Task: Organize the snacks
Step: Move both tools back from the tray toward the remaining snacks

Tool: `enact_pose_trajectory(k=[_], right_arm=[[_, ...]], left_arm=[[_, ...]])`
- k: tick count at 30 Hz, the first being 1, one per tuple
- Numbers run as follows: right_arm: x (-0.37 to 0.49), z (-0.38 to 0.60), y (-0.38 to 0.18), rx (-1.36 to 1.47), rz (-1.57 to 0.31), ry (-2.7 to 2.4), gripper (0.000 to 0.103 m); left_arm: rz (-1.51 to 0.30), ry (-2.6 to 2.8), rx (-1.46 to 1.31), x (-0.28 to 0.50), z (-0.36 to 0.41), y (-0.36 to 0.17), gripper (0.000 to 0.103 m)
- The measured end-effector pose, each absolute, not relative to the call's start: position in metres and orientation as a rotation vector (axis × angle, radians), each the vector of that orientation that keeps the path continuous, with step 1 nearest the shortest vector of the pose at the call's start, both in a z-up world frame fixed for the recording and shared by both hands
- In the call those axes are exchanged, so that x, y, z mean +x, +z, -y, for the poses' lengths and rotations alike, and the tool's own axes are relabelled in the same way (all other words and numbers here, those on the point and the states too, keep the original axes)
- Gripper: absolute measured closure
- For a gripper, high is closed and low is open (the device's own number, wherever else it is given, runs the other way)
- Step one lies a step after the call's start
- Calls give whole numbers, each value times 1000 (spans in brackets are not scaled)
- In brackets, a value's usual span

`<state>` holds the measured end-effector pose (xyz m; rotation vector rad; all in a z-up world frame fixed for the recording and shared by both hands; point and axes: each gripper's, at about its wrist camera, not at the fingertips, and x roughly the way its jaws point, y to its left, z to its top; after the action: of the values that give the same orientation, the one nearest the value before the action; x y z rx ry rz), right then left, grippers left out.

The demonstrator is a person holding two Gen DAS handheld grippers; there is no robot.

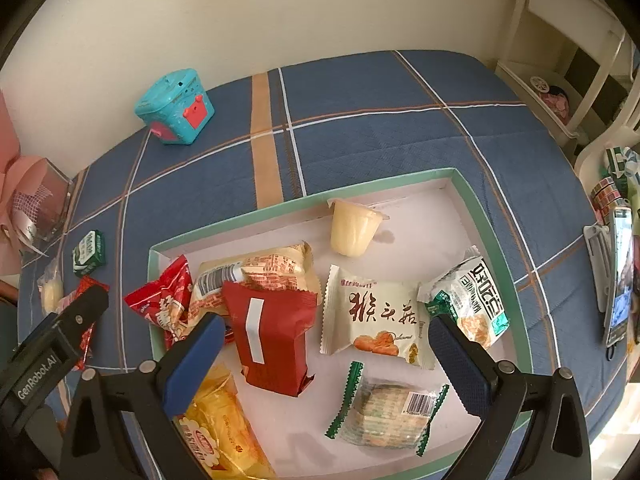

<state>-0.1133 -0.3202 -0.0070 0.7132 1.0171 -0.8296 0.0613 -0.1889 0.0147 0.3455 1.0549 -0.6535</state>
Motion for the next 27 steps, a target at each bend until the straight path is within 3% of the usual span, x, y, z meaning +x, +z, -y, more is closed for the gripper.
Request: enact_pose_trajectory(k=[11,27], right_arm=[[-90,299,-2,696,-1026,-798,0],[-33,245,4,635,-1041,-697,0]], left_arm=[[-1049,-645,369,69,177,19,2],[-1079,-485,333,135,96,17,2]])
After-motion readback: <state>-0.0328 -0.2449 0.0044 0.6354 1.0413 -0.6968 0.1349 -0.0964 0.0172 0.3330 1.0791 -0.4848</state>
